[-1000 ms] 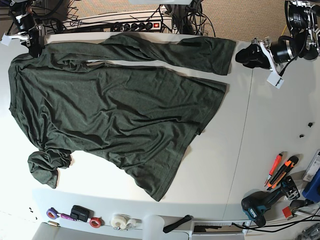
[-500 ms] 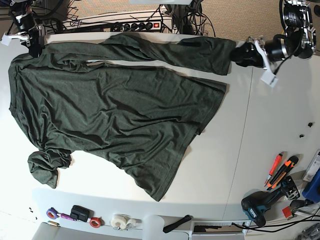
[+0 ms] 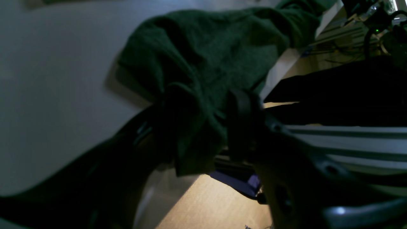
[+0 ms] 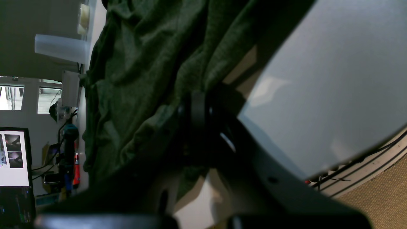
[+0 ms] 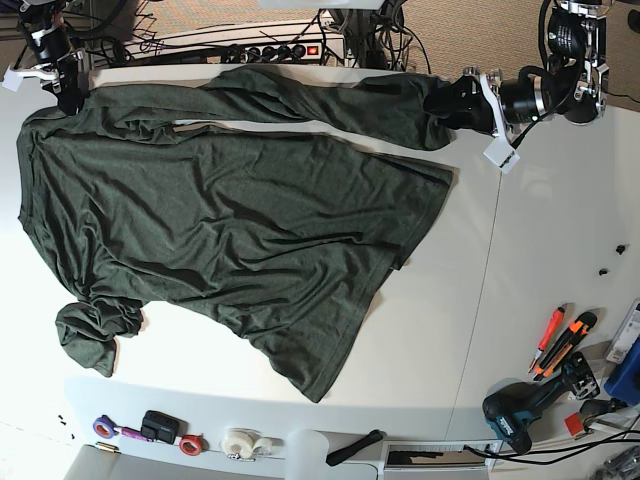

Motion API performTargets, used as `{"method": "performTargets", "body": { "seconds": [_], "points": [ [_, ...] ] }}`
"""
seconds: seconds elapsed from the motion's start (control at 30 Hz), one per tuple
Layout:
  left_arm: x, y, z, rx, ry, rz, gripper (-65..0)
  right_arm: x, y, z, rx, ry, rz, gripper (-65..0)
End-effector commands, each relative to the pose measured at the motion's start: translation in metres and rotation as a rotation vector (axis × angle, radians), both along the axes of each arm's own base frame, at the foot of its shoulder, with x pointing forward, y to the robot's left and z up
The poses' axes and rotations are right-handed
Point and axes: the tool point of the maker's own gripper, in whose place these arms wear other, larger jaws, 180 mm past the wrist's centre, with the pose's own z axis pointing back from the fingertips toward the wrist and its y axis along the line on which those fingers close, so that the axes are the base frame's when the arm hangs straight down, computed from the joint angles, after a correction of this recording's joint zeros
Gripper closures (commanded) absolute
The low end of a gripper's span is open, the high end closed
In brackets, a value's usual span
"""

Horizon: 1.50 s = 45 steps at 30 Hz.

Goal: Layout the t-shirt on the table in an organized manner, then fold the t-shirt properly
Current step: 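Lift the shirt side with the left gripper and pull it taut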

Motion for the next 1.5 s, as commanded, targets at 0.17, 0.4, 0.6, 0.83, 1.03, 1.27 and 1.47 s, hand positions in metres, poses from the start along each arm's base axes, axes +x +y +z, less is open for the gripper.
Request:
{"method": "performTargets", "body": {
  "seconds": [0.17,0.4,0.6,0.83,1.03,1.27,1.47],
  "points": [
    [-0.016,0.018,-0.020,0.132,0.073,-0.042,-1.5,-0.007,0.005,-0.007,-0.021,0.065,0.067,0.0],
    [-0.002,0.005,-0.001,0.007,0.020,0.007,0.0,-0.004,0.009,-0.001,-0.024,0.029,0.095,0.0],
    [0.000,-0.013,0.029,-0.178,-0.003,-0.001,0.0,0.001,0.017,0.010,-0.014,-0.028,0.151,0.0],
    [0.007,-0.025,0.063,-0.212,-0.104,-0.051,0.0,0.006,0.001,0.032,-0.070,-0.023,0.235,0.0],
    [0.020,-0.026,0.102,-0.194,-0.265,-0.076,0.0,0.015,-0.017,0.052,-0.123,-0.042,0.254,0.0],
    [0.021,-0.036,0.131,-0.188,-0.372,-0.122,0.0,0.020,-0.012,0.068,-0.095,-0.093,0.303,0.0],
    [0.031,-0.041,0.172,-0.183,-0.553,-0.104,0.0,0.021,-0.013,0.069,-0.099,-0.096,0.304,0.0]
  ]
}}
